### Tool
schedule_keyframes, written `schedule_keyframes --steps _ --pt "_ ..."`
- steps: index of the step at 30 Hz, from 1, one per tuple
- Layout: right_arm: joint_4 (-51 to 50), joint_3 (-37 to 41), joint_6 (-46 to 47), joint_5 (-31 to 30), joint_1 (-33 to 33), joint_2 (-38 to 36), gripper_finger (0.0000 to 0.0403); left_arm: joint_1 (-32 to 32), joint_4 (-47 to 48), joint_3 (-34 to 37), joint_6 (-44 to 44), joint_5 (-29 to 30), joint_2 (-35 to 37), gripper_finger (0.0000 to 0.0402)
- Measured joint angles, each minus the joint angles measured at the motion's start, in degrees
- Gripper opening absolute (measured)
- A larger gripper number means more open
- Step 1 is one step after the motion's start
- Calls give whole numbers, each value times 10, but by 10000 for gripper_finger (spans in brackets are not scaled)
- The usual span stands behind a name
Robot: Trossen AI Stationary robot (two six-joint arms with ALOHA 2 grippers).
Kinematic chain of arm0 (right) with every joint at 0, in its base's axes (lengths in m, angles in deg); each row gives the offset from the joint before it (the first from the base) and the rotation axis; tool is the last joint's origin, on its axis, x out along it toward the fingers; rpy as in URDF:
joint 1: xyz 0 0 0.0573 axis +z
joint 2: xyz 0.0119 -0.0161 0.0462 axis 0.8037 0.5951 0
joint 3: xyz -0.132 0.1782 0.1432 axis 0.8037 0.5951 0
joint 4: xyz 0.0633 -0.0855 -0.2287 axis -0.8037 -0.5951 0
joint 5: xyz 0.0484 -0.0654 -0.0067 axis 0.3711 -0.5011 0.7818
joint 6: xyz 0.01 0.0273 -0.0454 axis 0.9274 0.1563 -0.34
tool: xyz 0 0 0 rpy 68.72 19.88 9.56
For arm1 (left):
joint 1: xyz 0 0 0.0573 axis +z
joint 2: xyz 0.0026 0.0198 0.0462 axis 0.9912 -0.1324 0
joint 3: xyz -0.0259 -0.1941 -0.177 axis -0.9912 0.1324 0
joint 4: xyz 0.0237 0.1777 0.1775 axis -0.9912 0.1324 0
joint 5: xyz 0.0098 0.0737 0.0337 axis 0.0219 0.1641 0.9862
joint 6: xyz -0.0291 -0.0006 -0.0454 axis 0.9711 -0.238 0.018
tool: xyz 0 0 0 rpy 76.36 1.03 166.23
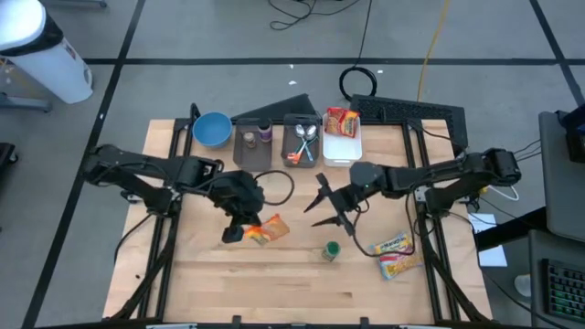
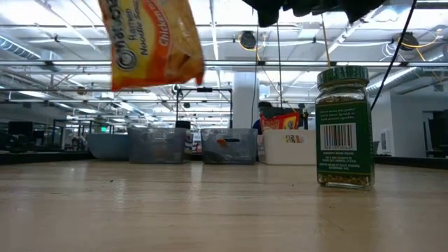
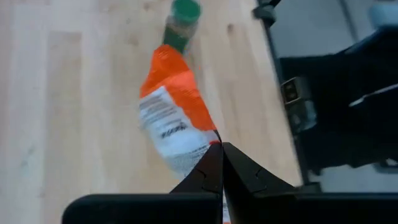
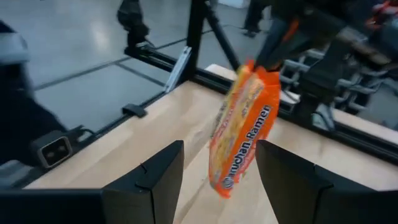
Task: Pick & Place Food Item
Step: Put the orange noodle pack into the white bin
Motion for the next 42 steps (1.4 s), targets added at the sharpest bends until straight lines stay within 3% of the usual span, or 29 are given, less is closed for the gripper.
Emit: schedule_keyframes --steps 10,20,24,34,42 --pt "110 -13 58 116 -73 73 194 21 24 -55 -73 23 -47 0" --pt "246 -13 125 123 -83 141 194 21 38 -65 -82 62 -57 0" --pt "297 -16 160 152 -82 162 194 21 51 -65 -81 79 -57 0" --pt "301 -53 173 163 -62 198 194 21 58 -65 -80 91 -57 0" --pt "290 -54 161 124 -62 196 194 19 59 -65 -80 94 -57 0"
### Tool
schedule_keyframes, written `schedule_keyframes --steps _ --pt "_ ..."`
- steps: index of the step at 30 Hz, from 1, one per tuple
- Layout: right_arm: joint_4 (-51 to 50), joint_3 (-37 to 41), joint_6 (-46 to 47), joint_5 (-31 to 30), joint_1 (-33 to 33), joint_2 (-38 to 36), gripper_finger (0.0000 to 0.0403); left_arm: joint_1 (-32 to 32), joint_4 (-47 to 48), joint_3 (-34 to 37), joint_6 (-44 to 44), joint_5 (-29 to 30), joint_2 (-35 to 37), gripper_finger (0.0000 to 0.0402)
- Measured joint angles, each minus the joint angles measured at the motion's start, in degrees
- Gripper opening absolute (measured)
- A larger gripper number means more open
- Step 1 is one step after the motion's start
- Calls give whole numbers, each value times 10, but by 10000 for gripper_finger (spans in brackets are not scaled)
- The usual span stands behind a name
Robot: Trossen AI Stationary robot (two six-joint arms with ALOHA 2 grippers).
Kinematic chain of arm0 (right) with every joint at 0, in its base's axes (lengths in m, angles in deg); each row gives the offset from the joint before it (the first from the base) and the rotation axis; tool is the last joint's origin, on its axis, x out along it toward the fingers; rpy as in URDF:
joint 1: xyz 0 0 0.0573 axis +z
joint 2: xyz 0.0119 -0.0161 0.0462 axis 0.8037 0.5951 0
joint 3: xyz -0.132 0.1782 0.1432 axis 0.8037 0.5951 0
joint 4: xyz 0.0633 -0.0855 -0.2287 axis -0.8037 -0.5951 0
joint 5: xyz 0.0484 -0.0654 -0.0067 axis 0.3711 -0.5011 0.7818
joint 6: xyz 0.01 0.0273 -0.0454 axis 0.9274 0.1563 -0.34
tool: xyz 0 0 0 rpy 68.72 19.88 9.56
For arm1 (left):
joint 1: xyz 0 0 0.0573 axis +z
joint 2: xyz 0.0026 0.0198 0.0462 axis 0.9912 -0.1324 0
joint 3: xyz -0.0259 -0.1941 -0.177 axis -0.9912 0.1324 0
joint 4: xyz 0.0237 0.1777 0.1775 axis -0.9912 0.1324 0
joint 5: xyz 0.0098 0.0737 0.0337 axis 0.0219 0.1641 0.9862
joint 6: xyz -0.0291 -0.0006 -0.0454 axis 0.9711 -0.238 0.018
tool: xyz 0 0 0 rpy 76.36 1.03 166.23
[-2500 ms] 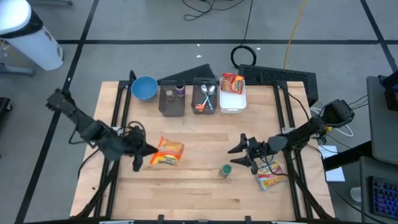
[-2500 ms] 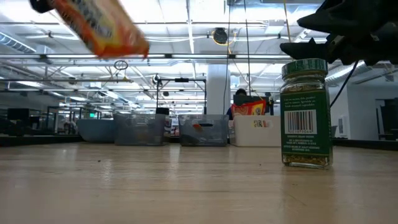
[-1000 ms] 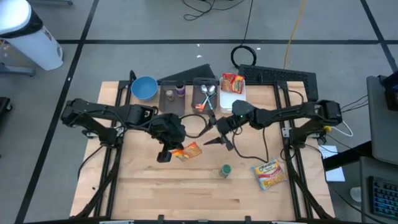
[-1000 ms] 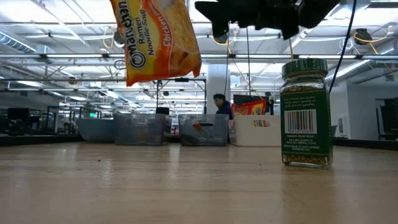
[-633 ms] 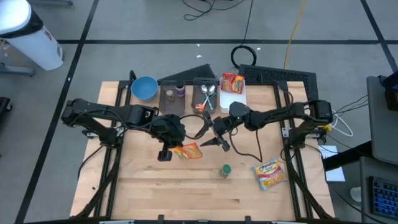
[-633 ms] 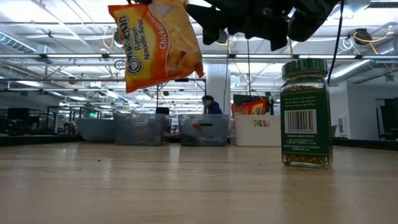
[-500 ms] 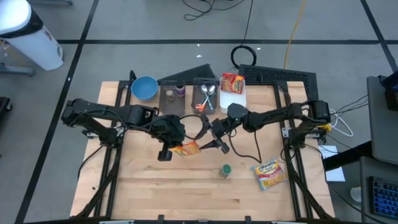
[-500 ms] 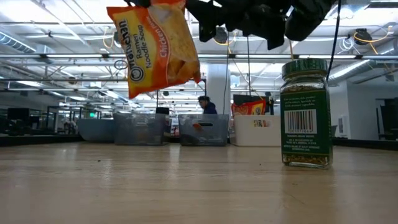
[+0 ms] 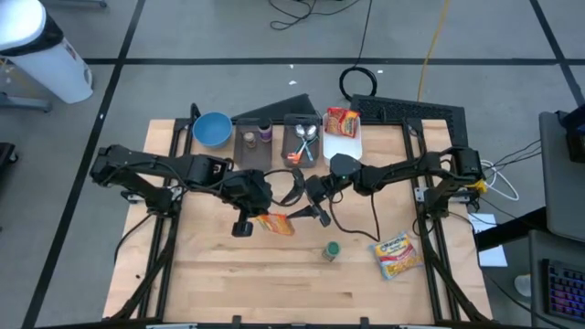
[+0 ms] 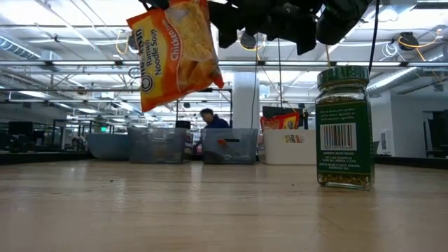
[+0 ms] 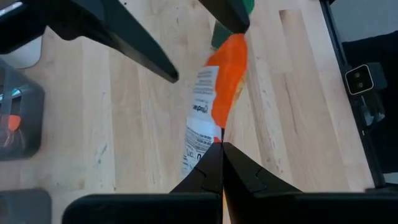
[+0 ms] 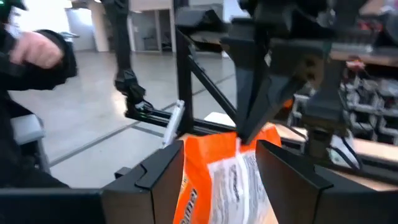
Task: Pick & Place Food Item
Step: Put the orange noodle pack into the white bin
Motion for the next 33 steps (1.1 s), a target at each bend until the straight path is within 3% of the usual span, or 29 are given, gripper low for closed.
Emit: schedule_keyframes --steps 3,33 --pt "-20 0 -1 -24 3 0 194 0 0 0 -1 1 0 0" --pt "-20 0 14 -55 30 0 194 11 -15 0 4 35 0 0"
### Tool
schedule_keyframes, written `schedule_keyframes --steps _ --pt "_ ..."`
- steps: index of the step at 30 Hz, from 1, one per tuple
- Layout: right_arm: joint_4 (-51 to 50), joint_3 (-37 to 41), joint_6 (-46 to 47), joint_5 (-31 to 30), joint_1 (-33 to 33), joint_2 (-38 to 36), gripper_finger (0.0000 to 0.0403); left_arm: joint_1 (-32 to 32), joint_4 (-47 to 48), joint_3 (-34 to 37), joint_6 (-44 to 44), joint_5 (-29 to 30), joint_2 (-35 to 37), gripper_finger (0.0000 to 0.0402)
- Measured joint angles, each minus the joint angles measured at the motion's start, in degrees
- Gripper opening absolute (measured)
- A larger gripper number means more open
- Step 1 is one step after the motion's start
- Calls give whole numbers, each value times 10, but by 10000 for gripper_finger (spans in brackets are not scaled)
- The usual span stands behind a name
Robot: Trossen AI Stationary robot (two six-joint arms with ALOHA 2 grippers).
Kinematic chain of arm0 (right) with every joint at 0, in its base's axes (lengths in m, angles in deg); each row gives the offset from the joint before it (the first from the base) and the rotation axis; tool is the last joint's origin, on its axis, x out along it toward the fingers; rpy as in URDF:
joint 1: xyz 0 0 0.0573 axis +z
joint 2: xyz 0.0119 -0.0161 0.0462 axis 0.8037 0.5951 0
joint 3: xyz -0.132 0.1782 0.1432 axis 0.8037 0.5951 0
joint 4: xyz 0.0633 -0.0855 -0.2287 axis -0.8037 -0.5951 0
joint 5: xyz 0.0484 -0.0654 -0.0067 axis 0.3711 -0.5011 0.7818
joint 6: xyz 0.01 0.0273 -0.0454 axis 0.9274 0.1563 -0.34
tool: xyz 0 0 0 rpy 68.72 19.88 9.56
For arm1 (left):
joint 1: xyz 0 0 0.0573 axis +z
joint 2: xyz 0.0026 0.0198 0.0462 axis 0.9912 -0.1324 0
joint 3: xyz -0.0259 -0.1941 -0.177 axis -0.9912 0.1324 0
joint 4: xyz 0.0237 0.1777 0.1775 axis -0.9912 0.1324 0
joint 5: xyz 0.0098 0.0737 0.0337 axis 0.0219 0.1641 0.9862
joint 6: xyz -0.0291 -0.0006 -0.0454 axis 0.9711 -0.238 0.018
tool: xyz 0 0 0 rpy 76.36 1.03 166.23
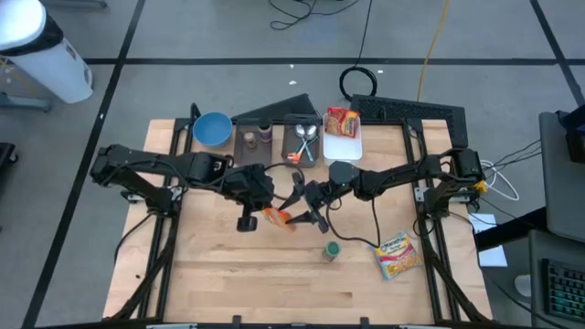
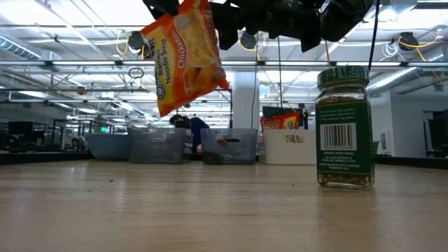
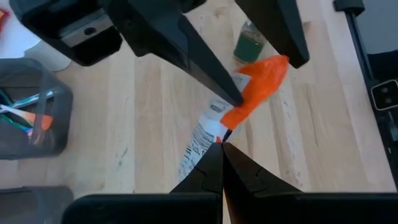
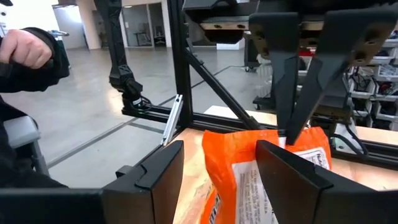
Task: Pick & Place Food Item
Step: Put the orange noodle pack into the white bin
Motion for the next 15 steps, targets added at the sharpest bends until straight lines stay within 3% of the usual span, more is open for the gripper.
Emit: schedule_keyframes --steps 15 --pt "-25 0 -1 -44 0 0 182 5 -24 0 -6 -15 0 0"
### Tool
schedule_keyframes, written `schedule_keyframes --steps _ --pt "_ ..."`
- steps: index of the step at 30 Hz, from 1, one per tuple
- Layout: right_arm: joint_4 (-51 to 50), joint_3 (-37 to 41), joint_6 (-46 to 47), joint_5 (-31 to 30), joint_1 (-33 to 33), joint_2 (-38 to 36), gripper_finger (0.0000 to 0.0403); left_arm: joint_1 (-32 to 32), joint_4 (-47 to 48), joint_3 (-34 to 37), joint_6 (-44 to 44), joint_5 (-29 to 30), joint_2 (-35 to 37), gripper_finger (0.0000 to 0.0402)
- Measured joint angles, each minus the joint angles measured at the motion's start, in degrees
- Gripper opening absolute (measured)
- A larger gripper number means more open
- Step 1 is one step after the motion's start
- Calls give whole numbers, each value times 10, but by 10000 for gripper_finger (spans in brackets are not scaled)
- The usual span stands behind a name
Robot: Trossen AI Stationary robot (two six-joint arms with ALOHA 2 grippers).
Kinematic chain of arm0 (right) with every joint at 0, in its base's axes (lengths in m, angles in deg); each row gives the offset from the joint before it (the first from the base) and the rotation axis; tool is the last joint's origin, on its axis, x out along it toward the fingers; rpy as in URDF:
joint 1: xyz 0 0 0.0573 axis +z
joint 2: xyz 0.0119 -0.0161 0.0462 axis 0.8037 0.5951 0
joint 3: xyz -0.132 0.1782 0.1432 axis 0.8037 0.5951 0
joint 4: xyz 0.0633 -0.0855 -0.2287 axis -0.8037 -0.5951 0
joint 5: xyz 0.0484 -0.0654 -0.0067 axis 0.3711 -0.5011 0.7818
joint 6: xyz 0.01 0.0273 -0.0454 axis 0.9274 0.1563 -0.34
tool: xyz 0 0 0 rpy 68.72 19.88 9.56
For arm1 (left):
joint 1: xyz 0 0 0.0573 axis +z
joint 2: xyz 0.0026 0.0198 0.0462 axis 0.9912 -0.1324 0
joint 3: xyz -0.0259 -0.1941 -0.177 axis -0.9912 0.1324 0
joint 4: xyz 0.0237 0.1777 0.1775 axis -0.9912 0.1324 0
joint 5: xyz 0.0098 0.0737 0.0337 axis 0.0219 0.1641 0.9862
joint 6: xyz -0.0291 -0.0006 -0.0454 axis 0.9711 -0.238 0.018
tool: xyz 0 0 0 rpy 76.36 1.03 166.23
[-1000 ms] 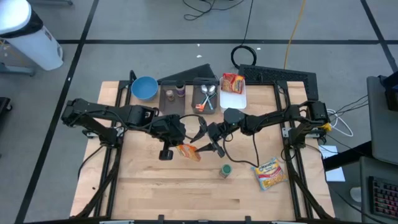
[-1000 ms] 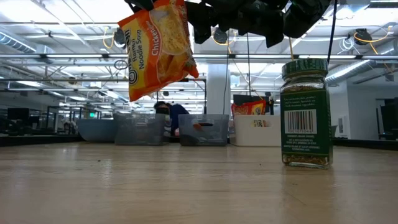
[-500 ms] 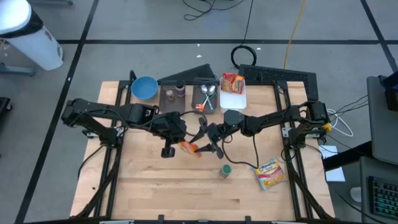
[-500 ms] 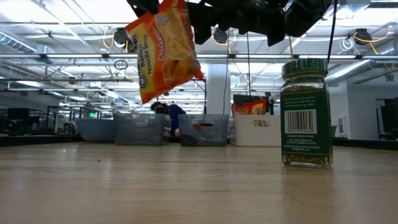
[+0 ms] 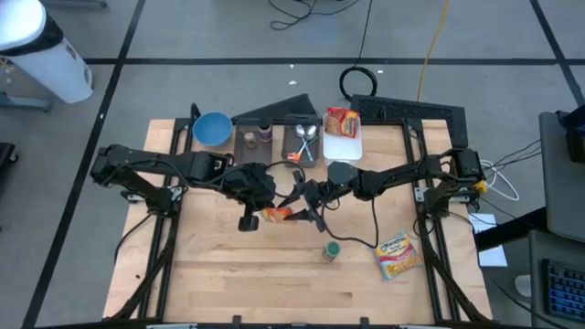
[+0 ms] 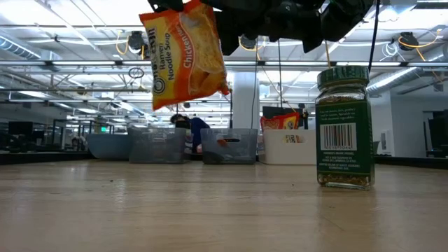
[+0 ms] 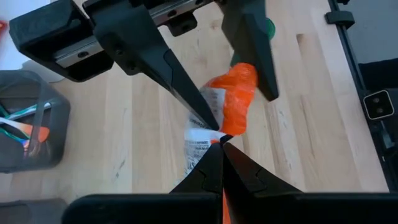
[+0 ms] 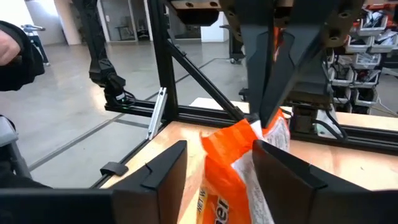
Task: Pick & Place Food Item
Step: Put the orange noodle pack into the white bin
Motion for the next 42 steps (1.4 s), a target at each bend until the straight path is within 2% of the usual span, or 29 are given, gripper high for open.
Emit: schedule_keyframes --steps 10,17,29,33,37,42 --pt "-1 0 -1 -3 0 0 86 0 -1 0 0 -1 0 0" --pt "-3 0 -14 -28 0 0 9 0 -1 0 1 -1 0 0" --pt "-2 0 -19 -28 0 0 1 0 -1 0 7 -1 0 13" --pt "-3 0 -19 -28 0 0 1 1 -1 0 9 -36 0 26" --pt "-5 0 -19 -28 0 0 0 8 -9 0 34 -77 0 47" --pt "-4 1 -19 -28 -1 0 0 12 -31 0 47 -95 0 95"
